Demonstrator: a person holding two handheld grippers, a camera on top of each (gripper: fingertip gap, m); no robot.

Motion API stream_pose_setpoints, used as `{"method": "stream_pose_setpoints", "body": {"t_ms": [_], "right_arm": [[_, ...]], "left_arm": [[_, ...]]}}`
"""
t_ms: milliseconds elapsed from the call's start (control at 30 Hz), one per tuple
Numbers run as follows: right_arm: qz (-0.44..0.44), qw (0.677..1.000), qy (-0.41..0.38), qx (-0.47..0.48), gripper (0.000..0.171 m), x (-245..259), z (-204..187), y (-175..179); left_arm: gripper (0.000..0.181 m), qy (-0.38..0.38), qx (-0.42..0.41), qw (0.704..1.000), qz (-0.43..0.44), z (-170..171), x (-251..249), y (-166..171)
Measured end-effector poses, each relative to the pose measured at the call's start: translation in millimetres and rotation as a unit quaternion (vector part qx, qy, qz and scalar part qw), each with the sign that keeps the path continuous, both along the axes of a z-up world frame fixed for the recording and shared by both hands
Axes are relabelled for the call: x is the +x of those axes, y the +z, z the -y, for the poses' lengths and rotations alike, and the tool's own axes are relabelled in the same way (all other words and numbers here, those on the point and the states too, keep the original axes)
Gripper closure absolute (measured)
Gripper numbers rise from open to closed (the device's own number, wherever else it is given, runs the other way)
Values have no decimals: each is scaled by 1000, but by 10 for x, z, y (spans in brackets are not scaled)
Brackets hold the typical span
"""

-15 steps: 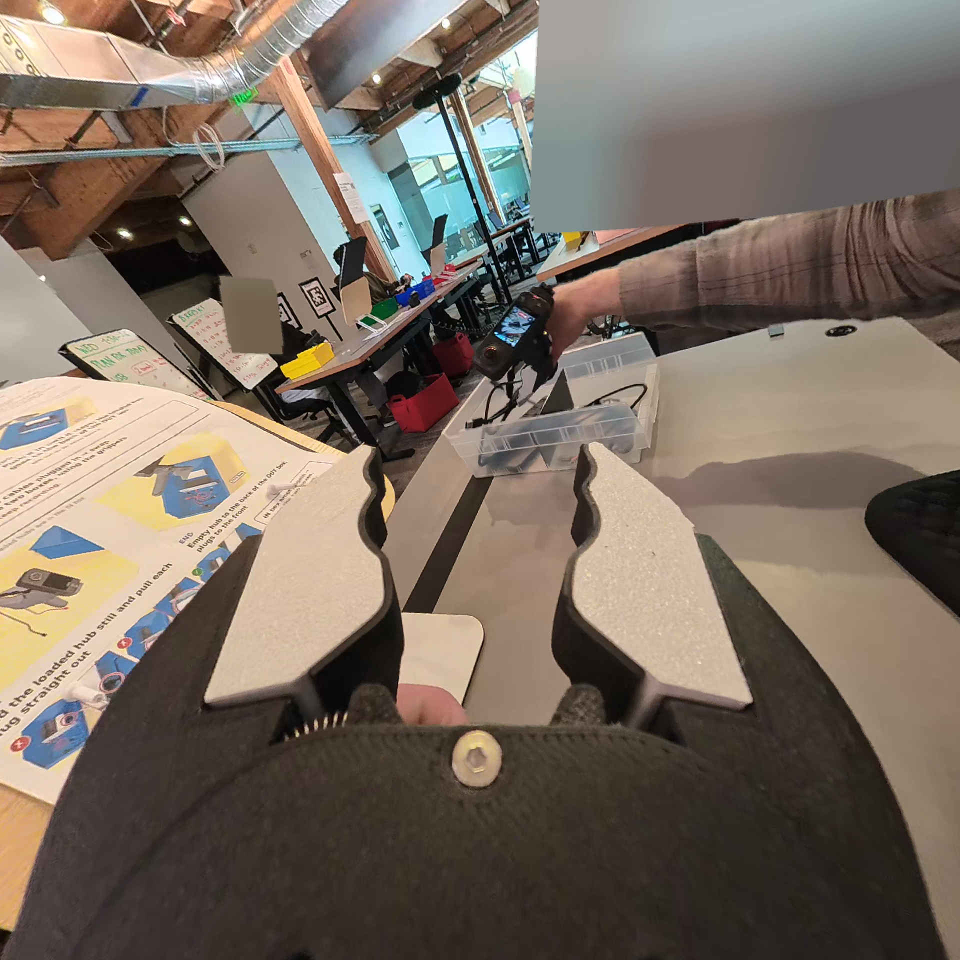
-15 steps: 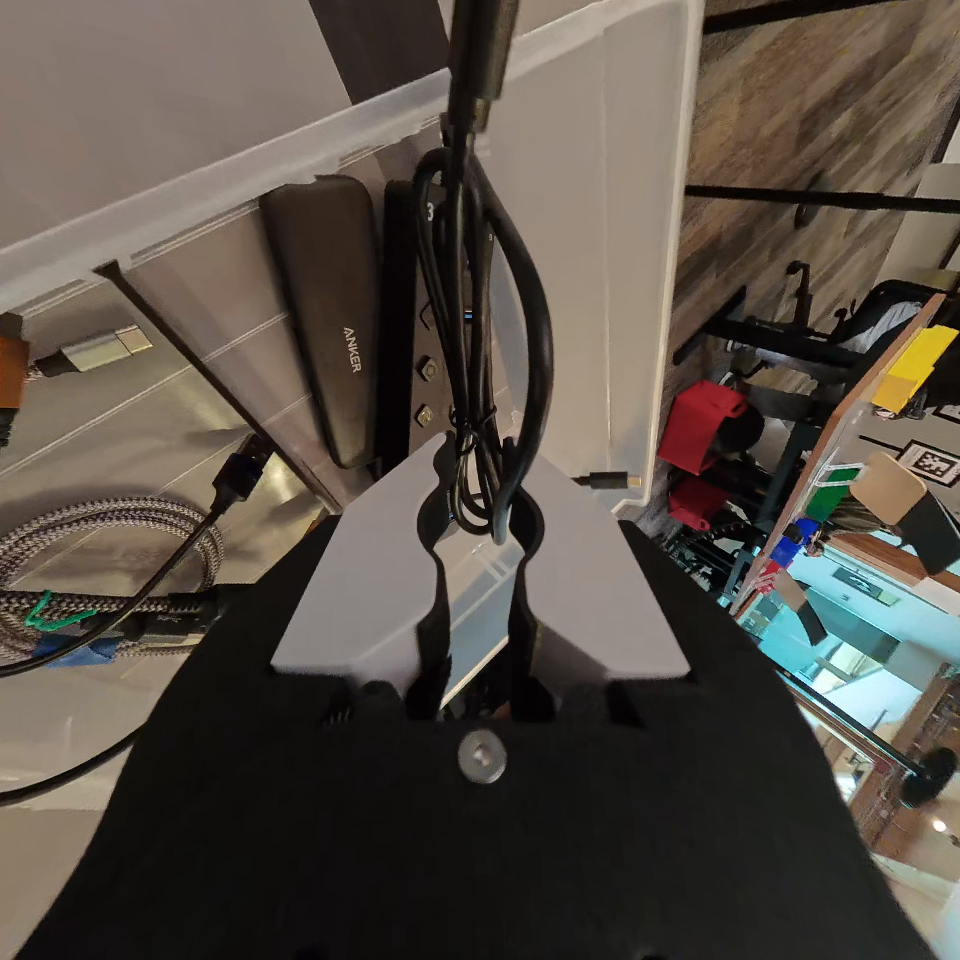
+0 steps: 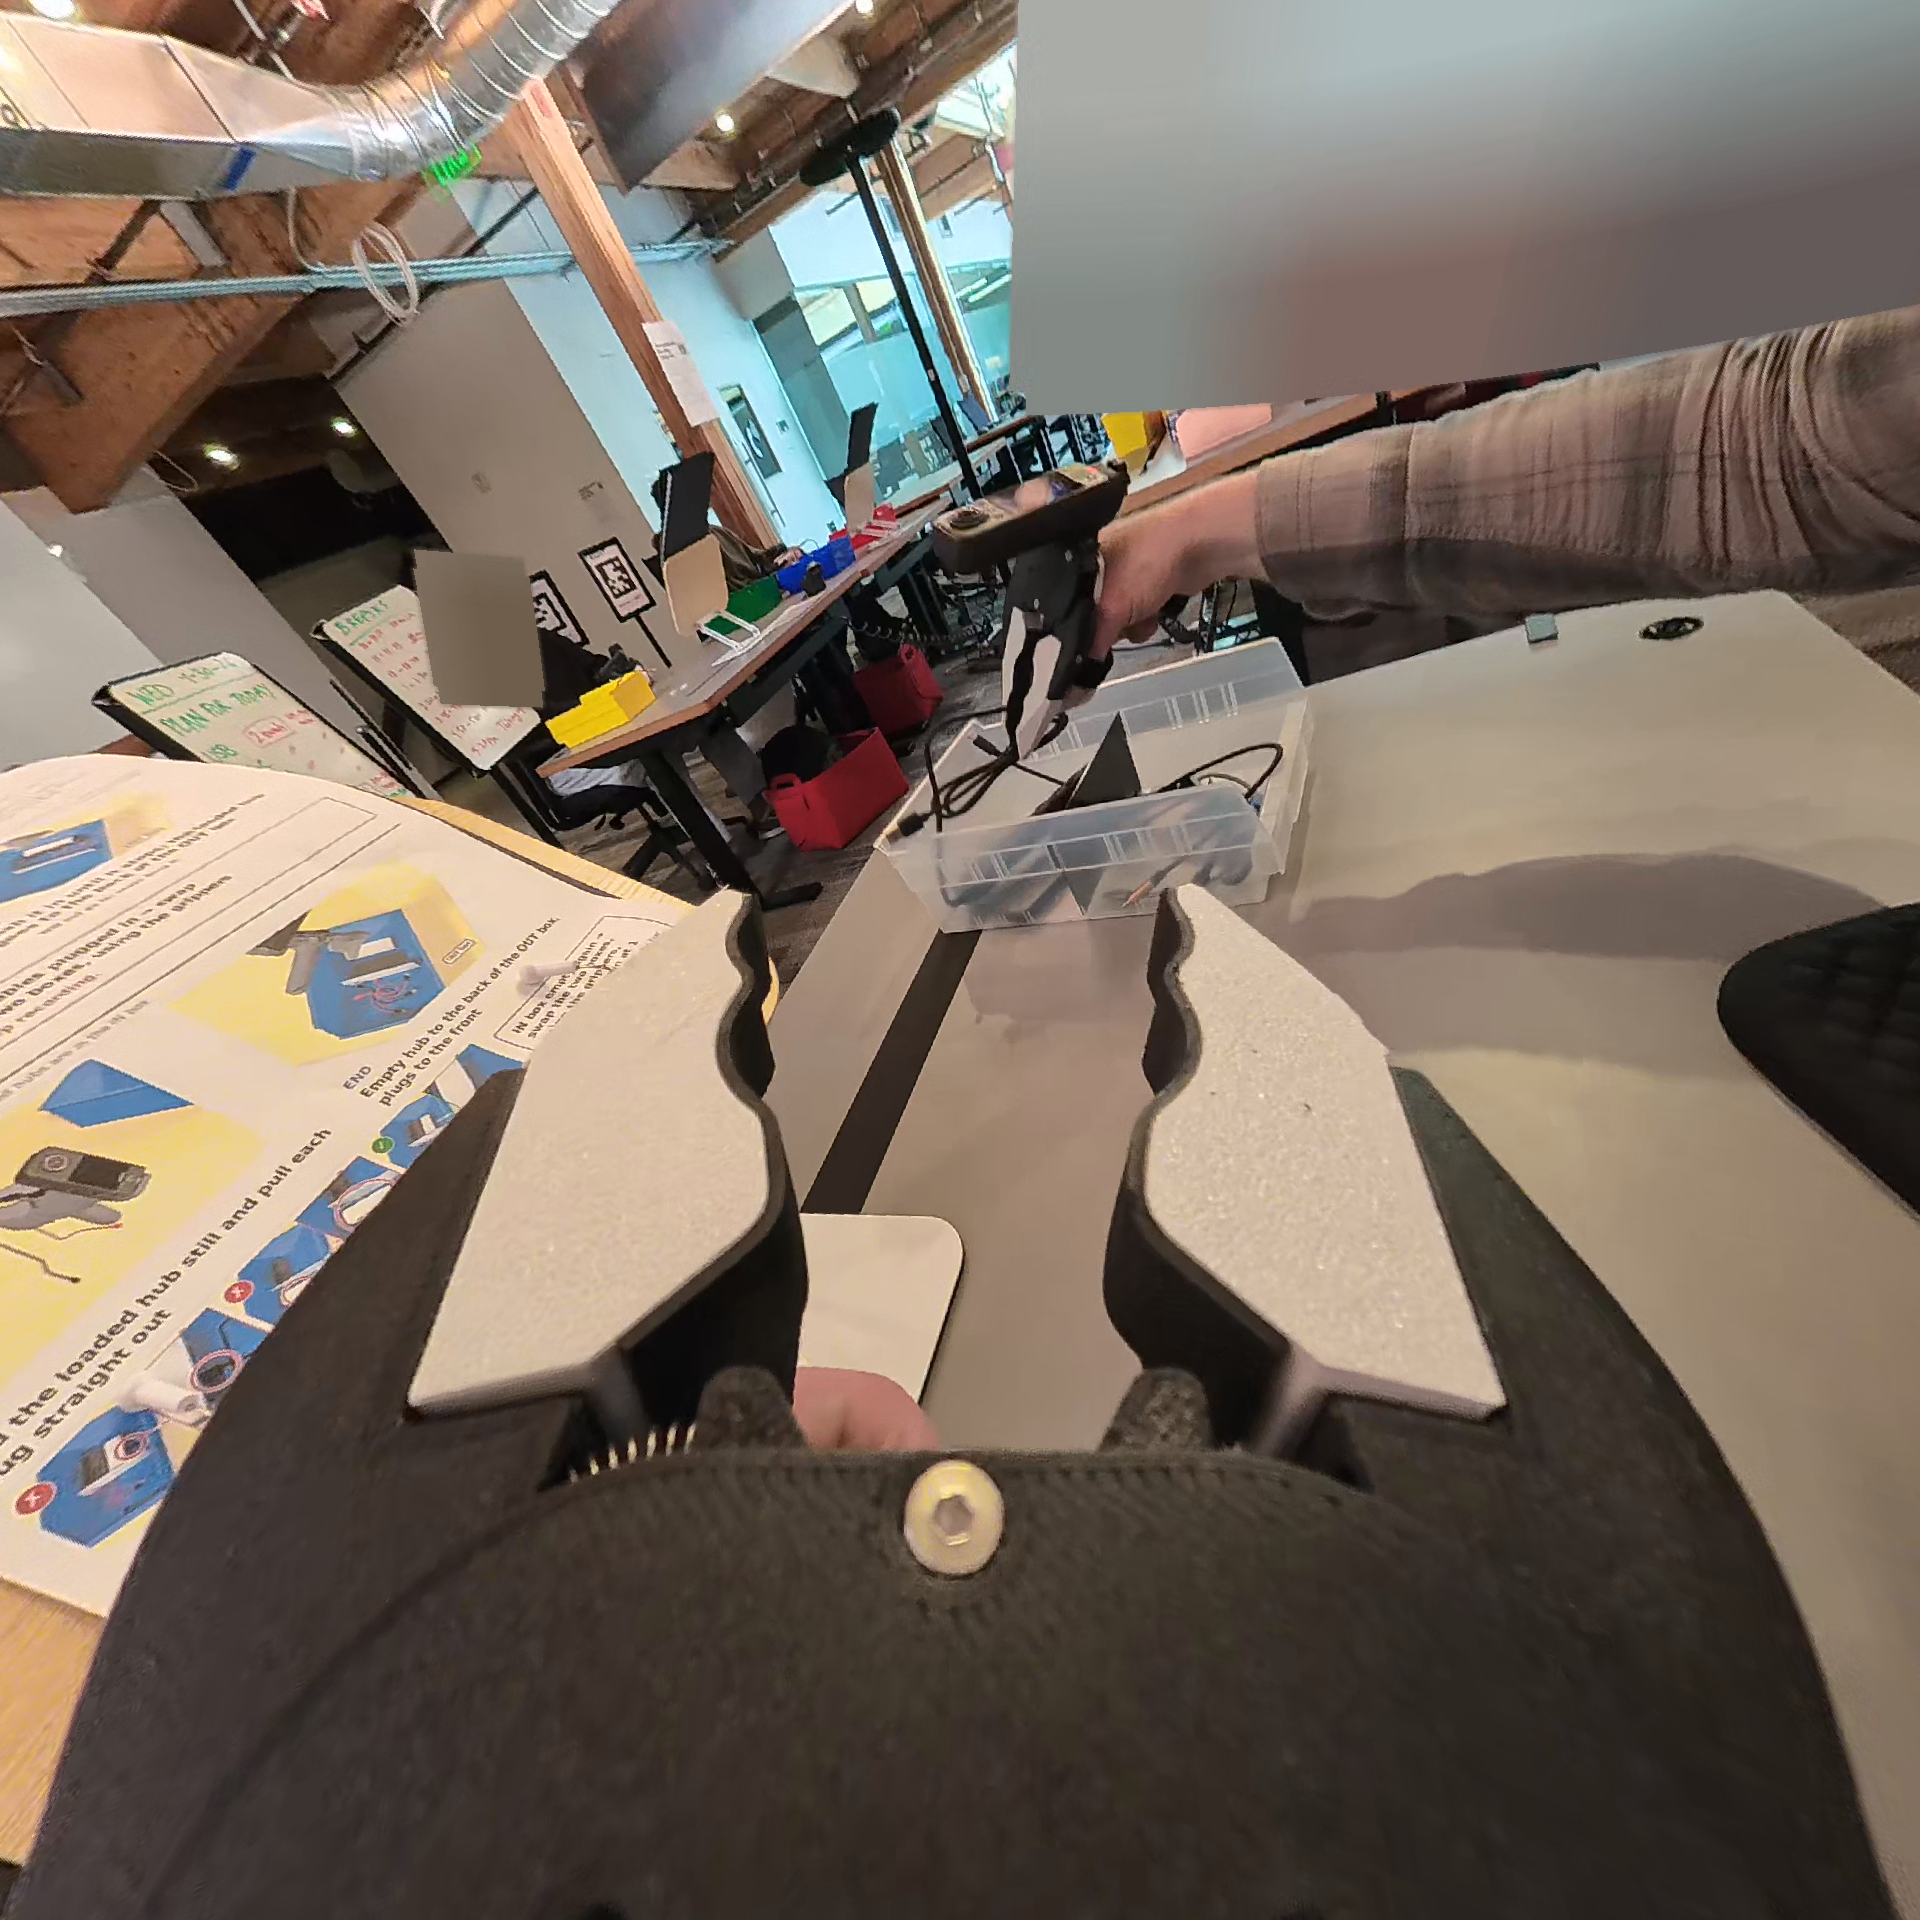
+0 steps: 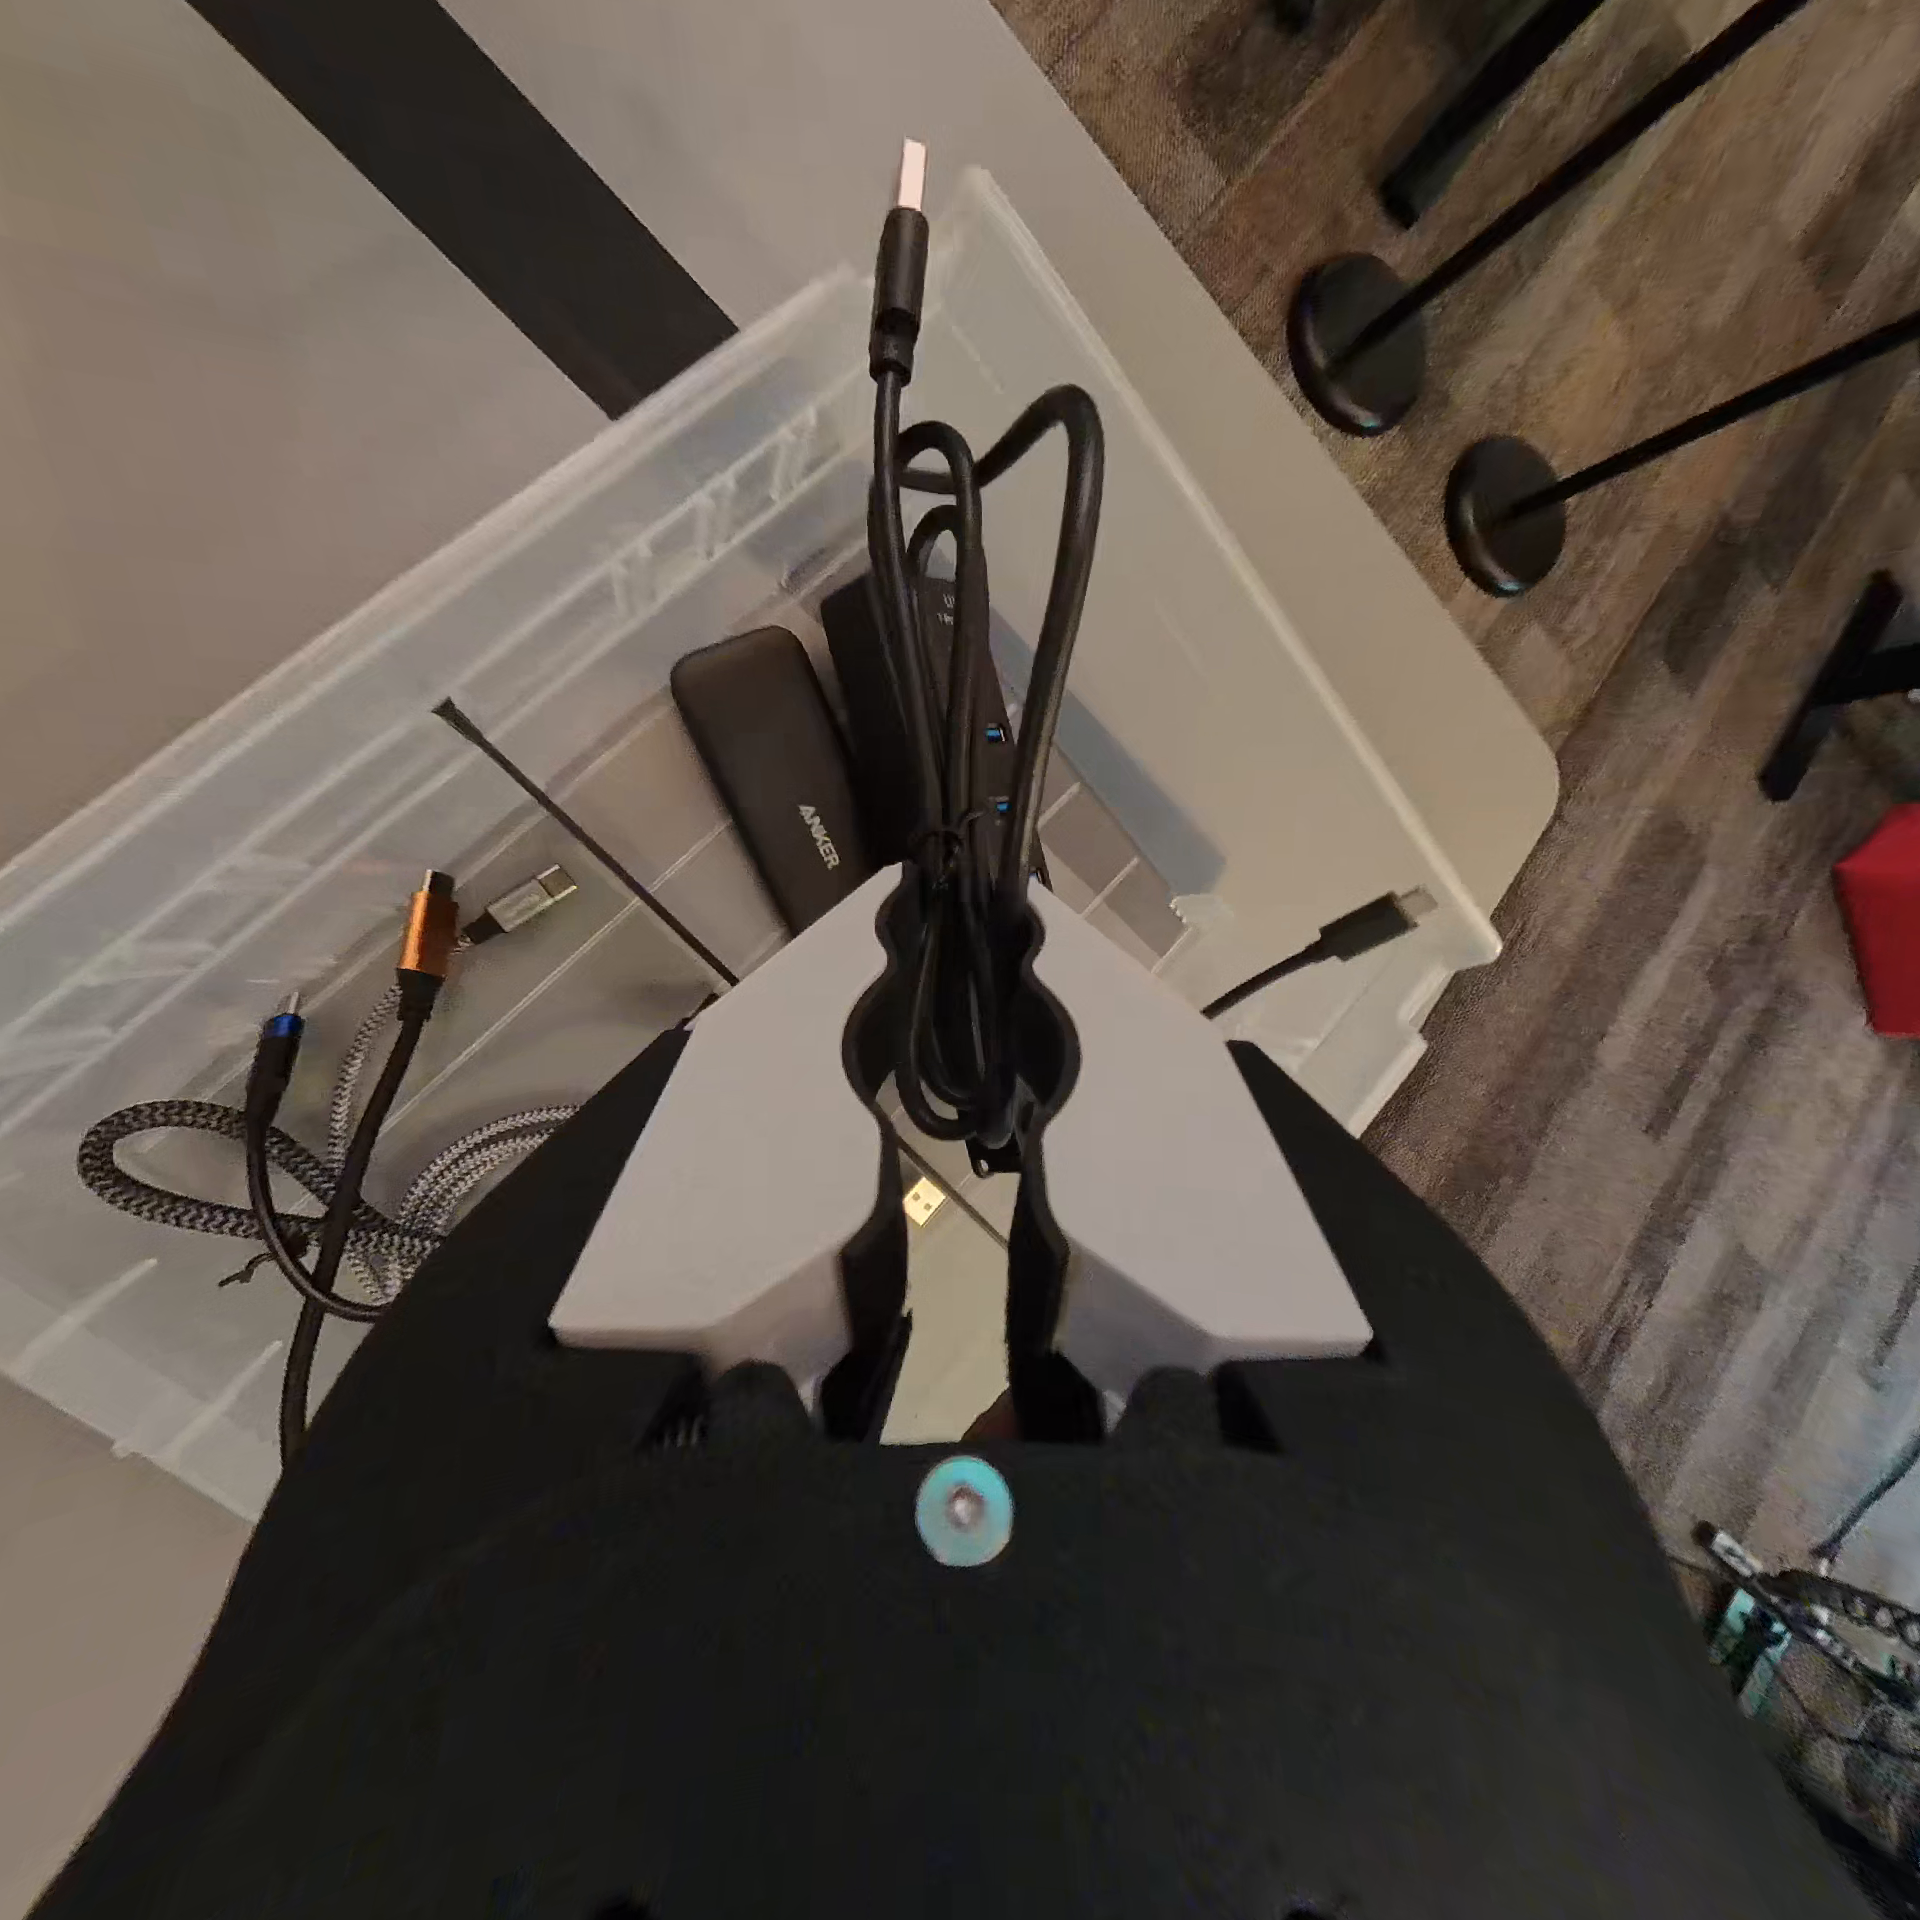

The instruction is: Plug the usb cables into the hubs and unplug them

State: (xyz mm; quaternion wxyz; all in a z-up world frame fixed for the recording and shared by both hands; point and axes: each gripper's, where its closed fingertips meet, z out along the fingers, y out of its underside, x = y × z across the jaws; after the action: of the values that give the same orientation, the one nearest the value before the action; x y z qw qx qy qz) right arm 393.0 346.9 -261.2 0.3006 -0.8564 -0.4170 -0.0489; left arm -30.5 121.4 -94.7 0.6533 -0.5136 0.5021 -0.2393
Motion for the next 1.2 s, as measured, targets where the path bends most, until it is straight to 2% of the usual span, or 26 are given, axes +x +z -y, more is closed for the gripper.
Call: {"method": "stream_pose_setpoints", "body": {"t_ms": [100,133,233,300,400,500,600,667,833,900,933,1000,1100,1200], "right_arm": [[-27,999,-21,-7,159,80,-23,-92],[0,999,-33,-17,159,185,-17,-188],[161,985,-45,-52,159,570,34,-526],[185,981,-50,-38,156,565,-19,-546],[210,976,-50,-20,128,502,-61,-378],[274,960,-51,14,115,496,-67,-65],[282,957,-56,45,103,345,-12,263],[254,963,-65,70,98,183,7,468],[203,958,-73,189,110,-380,86,1178],[156,955,-59,244,101,-801,200,1475],[115,956,-44,266,100,-1082,283,1607],[3,953,16,302,99,-1781,531,1849],[-148,924,104,338,100,-2703,991,2171],[-249,896,156,334,103,-3283,1354,2314]], "left_arm": [[111,-3,2,1000,-9,22,33,-22],[111,-4,1,1000,-11,27,39,-26],[111,-6,-2,1000,-13,23,50,-45],[111,-7,-3,1000,-16,15,59,-66],[111,2,-3,1000,-26,-14,63,-103],[110,14,0,999,-38,-50,54,-135],[110,25,2,999,-34,-84,29,-114],[112,35,4,999,-26,-111,10,-86],[123,60,17,998,-15,-146,-57,-1],[134,74,19,997,-9,-171,-91,38],[145,92,18,996,-3,-219,-125,60],[150,109,17,994,9,-273,-165,95],[144,119,22,993,12,-304,-178,103],[129,131,33,991,-2,-321,-181,89]]}}
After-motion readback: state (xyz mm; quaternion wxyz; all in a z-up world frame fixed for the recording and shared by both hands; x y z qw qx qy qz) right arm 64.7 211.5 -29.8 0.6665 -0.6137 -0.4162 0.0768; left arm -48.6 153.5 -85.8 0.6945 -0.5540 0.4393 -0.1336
